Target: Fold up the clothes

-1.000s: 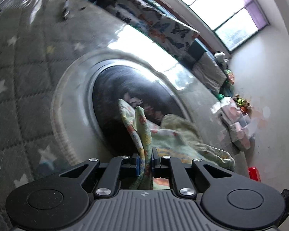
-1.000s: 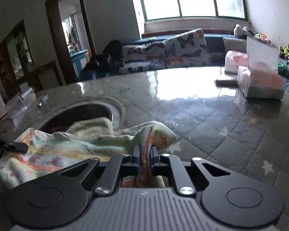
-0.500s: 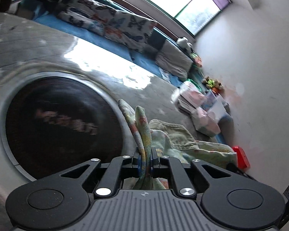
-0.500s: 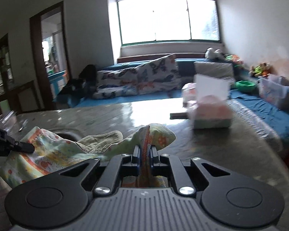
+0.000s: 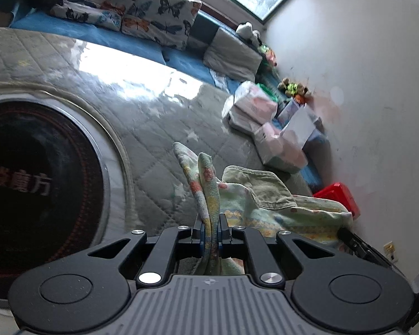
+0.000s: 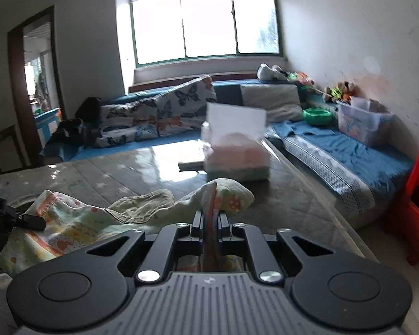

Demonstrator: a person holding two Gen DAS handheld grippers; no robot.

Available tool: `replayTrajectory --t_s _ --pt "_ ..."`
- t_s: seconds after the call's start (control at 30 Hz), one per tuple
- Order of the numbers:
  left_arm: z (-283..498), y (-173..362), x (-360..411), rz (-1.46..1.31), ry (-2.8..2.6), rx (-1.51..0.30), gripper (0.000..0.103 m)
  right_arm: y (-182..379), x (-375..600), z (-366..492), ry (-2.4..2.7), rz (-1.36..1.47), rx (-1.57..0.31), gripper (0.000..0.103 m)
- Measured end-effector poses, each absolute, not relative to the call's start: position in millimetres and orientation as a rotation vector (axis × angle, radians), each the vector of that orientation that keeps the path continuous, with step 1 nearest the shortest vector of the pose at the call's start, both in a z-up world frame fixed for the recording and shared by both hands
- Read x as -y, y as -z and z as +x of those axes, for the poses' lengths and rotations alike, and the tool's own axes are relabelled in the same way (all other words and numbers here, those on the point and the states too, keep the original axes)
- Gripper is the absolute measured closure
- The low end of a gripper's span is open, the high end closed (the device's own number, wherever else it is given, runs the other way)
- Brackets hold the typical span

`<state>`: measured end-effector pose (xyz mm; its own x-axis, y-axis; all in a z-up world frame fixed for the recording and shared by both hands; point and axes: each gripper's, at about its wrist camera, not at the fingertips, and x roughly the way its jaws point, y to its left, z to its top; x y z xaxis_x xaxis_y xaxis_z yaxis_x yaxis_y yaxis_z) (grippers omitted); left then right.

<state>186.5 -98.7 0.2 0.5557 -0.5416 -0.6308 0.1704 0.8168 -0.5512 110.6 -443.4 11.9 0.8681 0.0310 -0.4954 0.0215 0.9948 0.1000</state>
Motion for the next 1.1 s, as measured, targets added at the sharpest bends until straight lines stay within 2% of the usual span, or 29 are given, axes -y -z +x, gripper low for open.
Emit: replayTrajectory --t_s 0.17,0.23,0.3,0.33,0.4,0.5,0.63,0.97,1.1 --pt "194.6 14.5 103.4 -0.428 0.402 -0.929 0.092 14.2 461.8 117.9 0.038 0.142 -0.579 0.094" --pt "196.7 19.2 101.6 -0.413 0.377 -0.942 0.087 21.7 466.9 118.7 0.057 0.149 -0.597 0.092" --pt "198.2 20.1 96.2 -0.407 0.351 -0.944 0.073 24.7 471.5 119.8 0.078 0.15 -0.602 0.09" --pt "198.8 20.1 93.0 -0.405 0.337 -0.943 0.071 26.1 473.8 120.3 0.089 0.151 -0.605 0.087" --pt "199.8 18.3 88.8 -0.401 0.321 -0.937 0.067 29.1 478.5 121.4 0.11 0.152 -0.61 0.086" --pt "200.0 9.7 88.2 -0.398 0.327 -0.909 0.067 23.8 477.3 119.8 0.099 0.152 -0.589 0.086" --pt "200.1 0.5 101.1 -0.402 0.393 -0.886 0.069 20.6 460.1 128.7 0.02 0.137 -0.597 0.077" --pt "210.6 5.0 157.2 -0.367 0.541 -0.899 0.073 39.0 426.3 159.8 -0.056 0.09 -0.673 0.069" --pt "226.0 15.5 169.2 -0.375 0.545 -0.927 0.073 40.2 425.8 161.8 -0.049 0.094 -0.672 0.062"
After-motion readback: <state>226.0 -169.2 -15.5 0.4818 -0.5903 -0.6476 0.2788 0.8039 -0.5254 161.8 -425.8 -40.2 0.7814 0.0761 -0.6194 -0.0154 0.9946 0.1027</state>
